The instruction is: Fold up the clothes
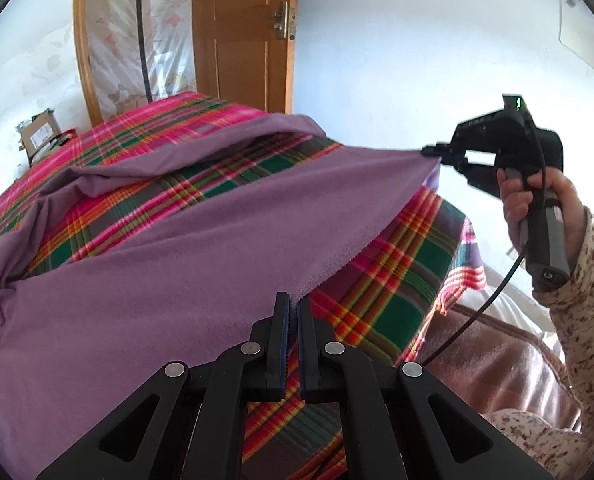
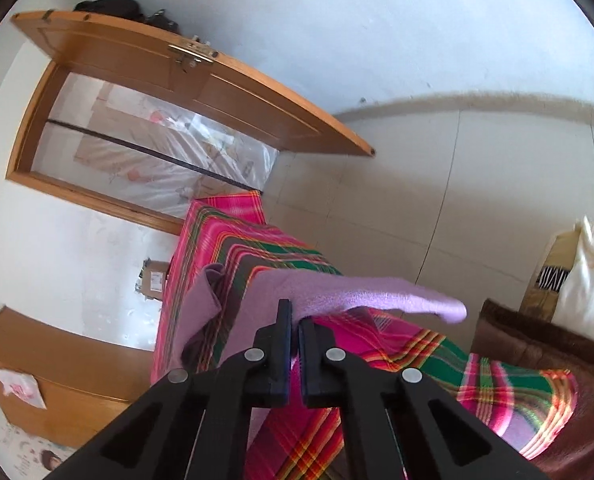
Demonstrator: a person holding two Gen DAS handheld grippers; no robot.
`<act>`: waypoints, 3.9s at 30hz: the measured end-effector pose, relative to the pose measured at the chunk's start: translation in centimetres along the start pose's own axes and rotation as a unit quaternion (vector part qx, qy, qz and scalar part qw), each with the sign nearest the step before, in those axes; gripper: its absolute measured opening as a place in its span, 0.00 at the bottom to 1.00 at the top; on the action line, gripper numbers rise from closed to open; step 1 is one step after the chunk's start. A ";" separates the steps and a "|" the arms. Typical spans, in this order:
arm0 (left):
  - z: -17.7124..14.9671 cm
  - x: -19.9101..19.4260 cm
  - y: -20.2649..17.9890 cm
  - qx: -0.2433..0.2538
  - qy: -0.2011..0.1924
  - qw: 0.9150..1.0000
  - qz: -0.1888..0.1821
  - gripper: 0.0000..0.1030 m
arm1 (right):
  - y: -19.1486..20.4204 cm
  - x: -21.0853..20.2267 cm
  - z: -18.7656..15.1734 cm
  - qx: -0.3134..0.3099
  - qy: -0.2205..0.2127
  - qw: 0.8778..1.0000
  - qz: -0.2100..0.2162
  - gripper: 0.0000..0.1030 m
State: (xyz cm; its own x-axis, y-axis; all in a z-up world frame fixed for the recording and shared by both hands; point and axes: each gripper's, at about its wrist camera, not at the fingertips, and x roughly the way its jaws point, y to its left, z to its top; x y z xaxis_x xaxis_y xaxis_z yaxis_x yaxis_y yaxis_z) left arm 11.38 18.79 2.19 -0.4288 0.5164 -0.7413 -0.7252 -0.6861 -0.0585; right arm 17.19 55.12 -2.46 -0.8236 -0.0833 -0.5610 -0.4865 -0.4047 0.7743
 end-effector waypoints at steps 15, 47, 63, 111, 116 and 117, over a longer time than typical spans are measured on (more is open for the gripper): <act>-1.7 2.2 0.2 -0.015 0.050 0.998 -0.031 0.03 | -2.0 1.2 -0.8 -0.012 0.010 0.998 -0.053 0.03; -3.6 -3.8 14.7 -0.166 0.055 0.985 0.012 0.19 | 10.3 -0.5 -3.8 -0.291 -0.056 0.945 -0.141 0.18; -4.7 -3.2 22.2 -0.239 0.078 0.966 0.053 0.20 | 24.8 14.6 -19.9 -0.660 0.239 0.711 0.035 0.18; -4.0 -5.6 32.2 -0.345 0.040 0.933 0.097 0.25 | 29.2 21.0 -23.2 -0.644 0.294 0.704 0.051 0.17; -3.5 -6.7 34.0 -0.338 0.049 0.933 0.111 0.35 | 30.6 21.0 -21.3 -0.650 0.252 0.716 0.041 0.24; -3.2 -7.1 34.2 -0.327 0.048 0.936 0.122 0.35 | 30.9 21.0 -20.9 -0.651 0.243 0.718 0.039 0.24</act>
State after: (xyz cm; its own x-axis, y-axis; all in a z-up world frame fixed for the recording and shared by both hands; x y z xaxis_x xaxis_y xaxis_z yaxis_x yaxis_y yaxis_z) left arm -8.70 -10.00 3.33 -0.4649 0.2758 -0.8413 -0.1133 -0.9610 -0.2524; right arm -9.03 21.83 3.54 -0.4797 -0.3313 -0.8125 0.5016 -0.8633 0.0558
